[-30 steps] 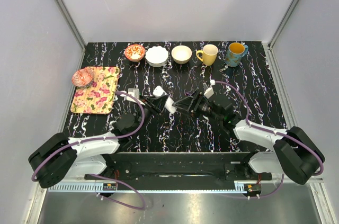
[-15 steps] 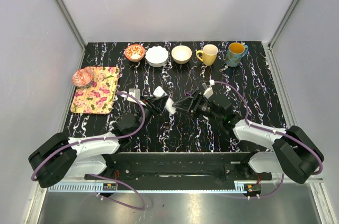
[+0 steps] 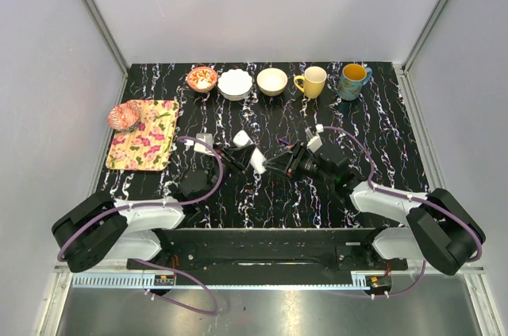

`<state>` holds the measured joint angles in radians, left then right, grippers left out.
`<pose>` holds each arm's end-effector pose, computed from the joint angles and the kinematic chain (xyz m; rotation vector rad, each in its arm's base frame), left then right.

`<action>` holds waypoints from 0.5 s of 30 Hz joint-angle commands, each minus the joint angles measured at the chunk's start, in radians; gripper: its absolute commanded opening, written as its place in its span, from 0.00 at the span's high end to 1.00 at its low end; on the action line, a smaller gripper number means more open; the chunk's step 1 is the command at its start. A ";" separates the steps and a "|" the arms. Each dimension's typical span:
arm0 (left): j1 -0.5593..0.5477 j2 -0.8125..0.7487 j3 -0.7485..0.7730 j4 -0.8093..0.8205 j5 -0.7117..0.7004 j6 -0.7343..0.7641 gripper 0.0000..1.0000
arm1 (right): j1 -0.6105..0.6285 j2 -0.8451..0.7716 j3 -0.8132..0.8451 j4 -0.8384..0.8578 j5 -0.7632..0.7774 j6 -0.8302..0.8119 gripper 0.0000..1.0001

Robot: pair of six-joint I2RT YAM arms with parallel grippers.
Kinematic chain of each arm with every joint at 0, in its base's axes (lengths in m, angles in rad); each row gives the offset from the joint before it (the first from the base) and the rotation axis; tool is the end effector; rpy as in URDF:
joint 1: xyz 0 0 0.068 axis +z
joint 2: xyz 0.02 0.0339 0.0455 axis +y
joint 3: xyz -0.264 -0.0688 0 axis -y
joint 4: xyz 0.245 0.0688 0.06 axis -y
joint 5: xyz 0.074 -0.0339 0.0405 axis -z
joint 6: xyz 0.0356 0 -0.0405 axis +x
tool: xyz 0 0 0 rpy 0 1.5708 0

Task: Load the batteries into the remote control
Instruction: Remove the battery cover from the remote control.

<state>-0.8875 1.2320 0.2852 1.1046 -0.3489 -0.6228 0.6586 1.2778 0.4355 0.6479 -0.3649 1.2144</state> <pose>0.1548 -0.1709 0.2156 -0.1068 1.4956 -0.9908 0.1954 0.1673 0.2027 0.2646 2.0671 1.5900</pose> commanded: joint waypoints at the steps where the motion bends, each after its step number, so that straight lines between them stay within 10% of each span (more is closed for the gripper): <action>1: -0.019 0.024 -0.003 0.087 0.039 -0.038 1.00 | 0.001 -0.024 0.008 0.052 -0.020 -0.030 0.65; 15: -0.028 0.083 -0.006 0.083 0.005 0.008 1.00 | -0.028 0.074 -0.034 0.173 -0.063 -0.023 0.65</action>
<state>-0.8974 1.3022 0.2832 1.1118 -0.3496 -0.6315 0.6380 1.3369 0.3923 0.7052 -0.3923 1.1847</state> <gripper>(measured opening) 0.287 0.349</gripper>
